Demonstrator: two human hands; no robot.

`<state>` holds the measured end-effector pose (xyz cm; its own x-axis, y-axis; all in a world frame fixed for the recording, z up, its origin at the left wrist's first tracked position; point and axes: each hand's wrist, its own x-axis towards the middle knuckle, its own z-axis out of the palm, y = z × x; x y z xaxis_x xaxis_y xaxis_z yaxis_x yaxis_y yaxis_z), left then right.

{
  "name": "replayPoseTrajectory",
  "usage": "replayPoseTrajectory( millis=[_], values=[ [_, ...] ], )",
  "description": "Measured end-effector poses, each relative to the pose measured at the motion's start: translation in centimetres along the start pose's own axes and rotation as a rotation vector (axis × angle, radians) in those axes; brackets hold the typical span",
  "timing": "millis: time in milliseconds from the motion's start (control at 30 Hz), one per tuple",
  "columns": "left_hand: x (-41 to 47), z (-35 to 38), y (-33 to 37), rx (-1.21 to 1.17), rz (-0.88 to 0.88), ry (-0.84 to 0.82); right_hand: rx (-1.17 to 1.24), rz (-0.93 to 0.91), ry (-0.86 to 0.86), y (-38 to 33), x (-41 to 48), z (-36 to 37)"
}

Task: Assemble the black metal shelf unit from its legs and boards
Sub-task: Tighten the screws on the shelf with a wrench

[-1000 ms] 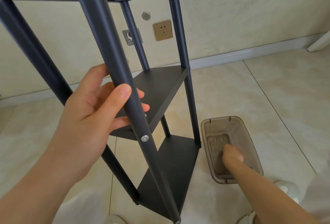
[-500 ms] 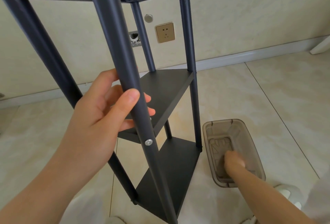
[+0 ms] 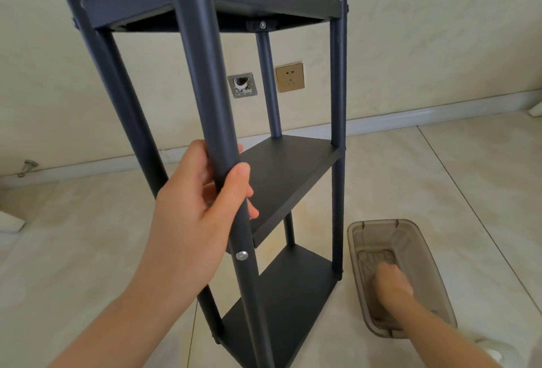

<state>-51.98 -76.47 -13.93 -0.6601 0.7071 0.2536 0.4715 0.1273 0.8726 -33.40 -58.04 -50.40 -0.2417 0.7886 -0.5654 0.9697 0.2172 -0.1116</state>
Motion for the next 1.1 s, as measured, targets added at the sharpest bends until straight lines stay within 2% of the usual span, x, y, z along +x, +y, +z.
replayPoseTrajectory(
  millis=[167, 267, 400, 533, 667, 900, 1100],
  values=[
    [0.2, 0.0, 0.0, 0.073, -0.005, 0.041, -0.051, -0.146, 0.075, -0.7, -1.0, -5.5],
    [0.9, 0.1, -0.5, 0.093, -0.017, 0.122, -0.075, -0.233, 0.107, -1.6, -2.7, -9.9],
    [1.7, -0.3, -0.2, -0.044, -0.072, 0.16, -0.101, -0.348, 0.138, -4.7, -6.5, -16.8],
    [2.6, -0.8, -0.3, -0.078, -0.097, 0.174, 0.113, -0.453, 0.078, -8.2, -10.4, -22.8],
    [3.1, -1.0, -0.5, -0.092, -0.112, 0.175, 0.35, -0.639, 0.024, -10.2, -15.9, -26.6],
    [2.5, -1.3, -1.0, -0.085, -0.1, 0.233, 0.661, -0.917, 0.069, -11.9, -23.1, -28.6],
    [2.0, -1.2, -0.5, -0.12, -0.077, 0.281, 0.759, -1.041, 0.047, -13.9, -25.1, -28.9]
  ],
)
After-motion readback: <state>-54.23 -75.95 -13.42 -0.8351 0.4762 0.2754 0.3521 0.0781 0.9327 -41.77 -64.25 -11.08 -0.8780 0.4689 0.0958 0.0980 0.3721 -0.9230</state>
